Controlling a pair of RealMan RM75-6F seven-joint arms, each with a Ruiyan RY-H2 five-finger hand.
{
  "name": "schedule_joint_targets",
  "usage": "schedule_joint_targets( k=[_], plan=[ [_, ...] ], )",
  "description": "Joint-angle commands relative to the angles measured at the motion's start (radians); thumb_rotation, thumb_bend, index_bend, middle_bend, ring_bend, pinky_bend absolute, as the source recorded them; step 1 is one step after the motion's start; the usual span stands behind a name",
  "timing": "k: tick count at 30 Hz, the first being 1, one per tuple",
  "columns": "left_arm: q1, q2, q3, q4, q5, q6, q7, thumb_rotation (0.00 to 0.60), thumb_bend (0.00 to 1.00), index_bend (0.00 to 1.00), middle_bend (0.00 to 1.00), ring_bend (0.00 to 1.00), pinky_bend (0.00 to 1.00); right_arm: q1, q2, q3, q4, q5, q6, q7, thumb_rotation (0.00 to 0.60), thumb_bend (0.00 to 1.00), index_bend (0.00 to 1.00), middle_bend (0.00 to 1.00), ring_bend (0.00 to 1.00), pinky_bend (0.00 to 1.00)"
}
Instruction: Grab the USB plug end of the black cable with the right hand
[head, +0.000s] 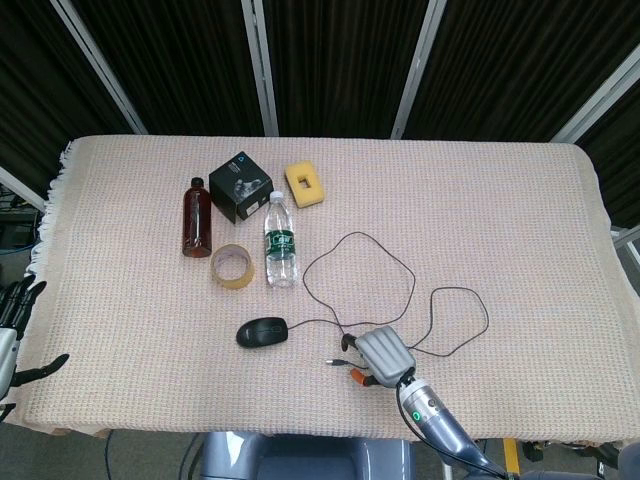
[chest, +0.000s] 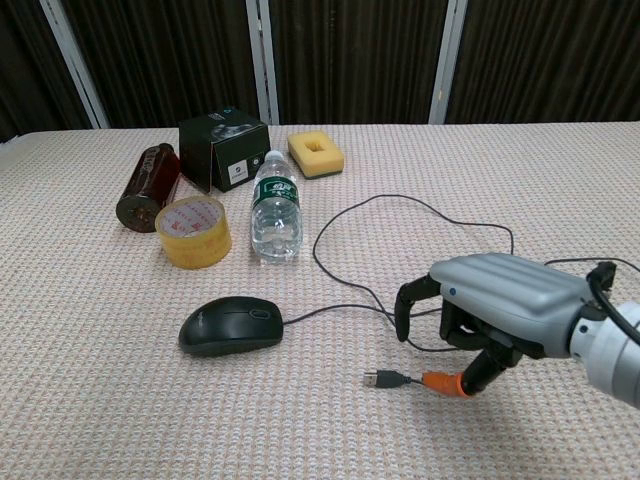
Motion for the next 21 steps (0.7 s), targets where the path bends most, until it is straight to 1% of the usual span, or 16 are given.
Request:
schedule_joint_targets(
  k=[1, 6, 16, 21],
  plan=[
    [0.0, 0.001, 0.0, 0.0, -0.001, -0.002, -0.003, 0.6, 0.07, 0.05, 0.0, 0.0, 0.0, 0.004, -0.025, -0.006, 0.019, 0.026, 0.005, -0.017, 0.6, 0.28, 0.43, 1.0, 1.0, 0.82],
    [-0.002, 0.002, 0.0, -0.001, -0.002, -0.004, -0.008, 0.6, 0.07, 0.05, 0.0, 0.0, 0.0, 0.013, -0.061, -0.01, 0.048, 0.055, 0.01, -0.033, 0.6, 0.29, 0.43, 1.0, 1.0, 0.82],
    [-0.004, 0.003, 0.0, -0.003, -0.005, -0.01, -0.015, 0.6, 0.07, 0.06, 0.0, 0.0, 0.0, 0.026, -0.12, -0.01, 0.073, 0.091, 0.026, -0.052, 0.6, 0.33, 0.47, 1.0, 1.0, 0.82],
    [-0.004, 0.004, 0.0, -0.002, -0.005, -0.011, -0.018, 0.6, 0.07, 0.06, 0.0, 0.0, 0.0, 0.03, -0.144, -0.012, 0.092, 0.113, 0.032, -0.059, 0.6, 0.33, 0.47, 1.0, 1.0, 0.82]
  ],
)
